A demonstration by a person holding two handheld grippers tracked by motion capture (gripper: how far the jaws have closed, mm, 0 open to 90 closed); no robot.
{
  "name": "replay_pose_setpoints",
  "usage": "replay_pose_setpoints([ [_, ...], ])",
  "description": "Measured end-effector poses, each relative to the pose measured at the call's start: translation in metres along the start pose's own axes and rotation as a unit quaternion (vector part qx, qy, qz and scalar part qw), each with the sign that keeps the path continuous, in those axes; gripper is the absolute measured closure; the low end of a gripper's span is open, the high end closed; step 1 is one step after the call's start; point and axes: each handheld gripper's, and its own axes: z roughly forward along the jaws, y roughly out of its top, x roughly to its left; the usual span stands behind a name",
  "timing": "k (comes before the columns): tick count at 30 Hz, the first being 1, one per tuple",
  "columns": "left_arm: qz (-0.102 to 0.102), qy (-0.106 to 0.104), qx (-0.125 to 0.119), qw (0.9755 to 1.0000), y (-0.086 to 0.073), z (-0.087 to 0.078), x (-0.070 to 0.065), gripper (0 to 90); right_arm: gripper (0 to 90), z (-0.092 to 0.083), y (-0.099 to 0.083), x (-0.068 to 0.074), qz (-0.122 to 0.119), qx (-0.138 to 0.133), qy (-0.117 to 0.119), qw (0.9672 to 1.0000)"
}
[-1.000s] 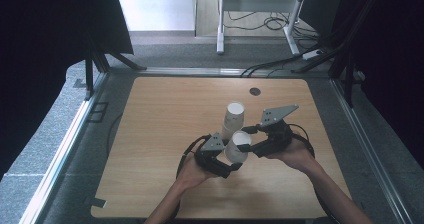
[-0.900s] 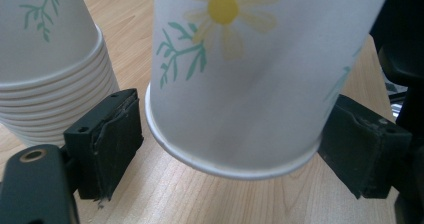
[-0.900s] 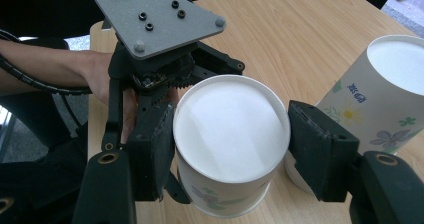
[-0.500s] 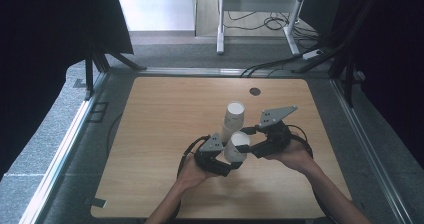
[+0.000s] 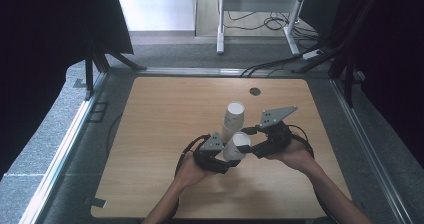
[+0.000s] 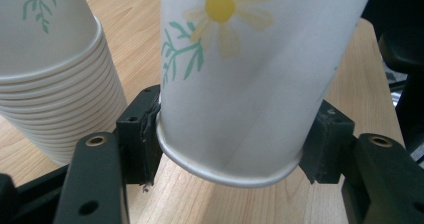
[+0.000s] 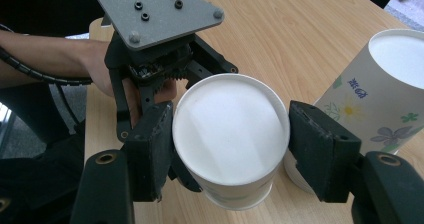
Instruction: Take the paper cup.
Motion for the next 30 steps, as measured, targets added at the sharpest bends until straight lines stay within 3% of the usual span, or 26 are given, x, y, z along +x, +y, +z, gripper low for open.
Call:
replay_pose_setpoints([
  [12, 0.018, 0.013, 0.046, 0.9987, 0.005, -0.006, 0.001, 36.8, 27.3, -0.003, -0.001, 0.001, -0.009, 0.007, -0.007, 0.9999],
  [17, 0.033, 0.018, 0.080, 0.9961, 0.008, -0.008, 0.001, 36.8, 24.4, -0.003, -0.005, 0.002, -0.013, 0.019, -0.006, 0.9997],
  [20, 0.046, 0.021, 0.108, 0.9928, 0.011, -0.008, 0.000, 36.8, 22.6, -0.002, -0.008, 0.003, -0.019, 0.027, -0.006, 0.9994],
  [21, 0.046, 0.021, 0.108, 0.9928, 0.011, -0.008, 0.000, 36.8, 22.6, -0.002, -0.008, 0.003, -0.019, 0.027, -0.006, 0.9994],
  [25, 0.060, 0.020, 0.145, 0.9874, 0.015, -0.007, -0.002, 36.8, 20.7, 0.000, -0.015, 0.004, -0.027, 0.038, -0.008, 0.9988],
  [26, 0.060, 0.020, 0.145, 0.9874, 0.015, -0.007, -0.002, 36.7, 20.7, 0.000, -0.015, 0.004, -0.027, 0.038, -0.008, 0.9988],
  [28, 0.069, 0.019, 0.165, 0.9837, 0.017, -0.006, -0.003, 36.7, 20.1, 0.002, -0.019, 0.005, -0.031, 0.044, -0.007, 0.9985],
  [30, 0.072, 0.017, 0.175, 0.9819, 0.018, -0.004, -0.004, 36.7, 19.5, 0.003, -0.022, 0.006, -0.034, 0.049, -0.007, 0.9982],
])
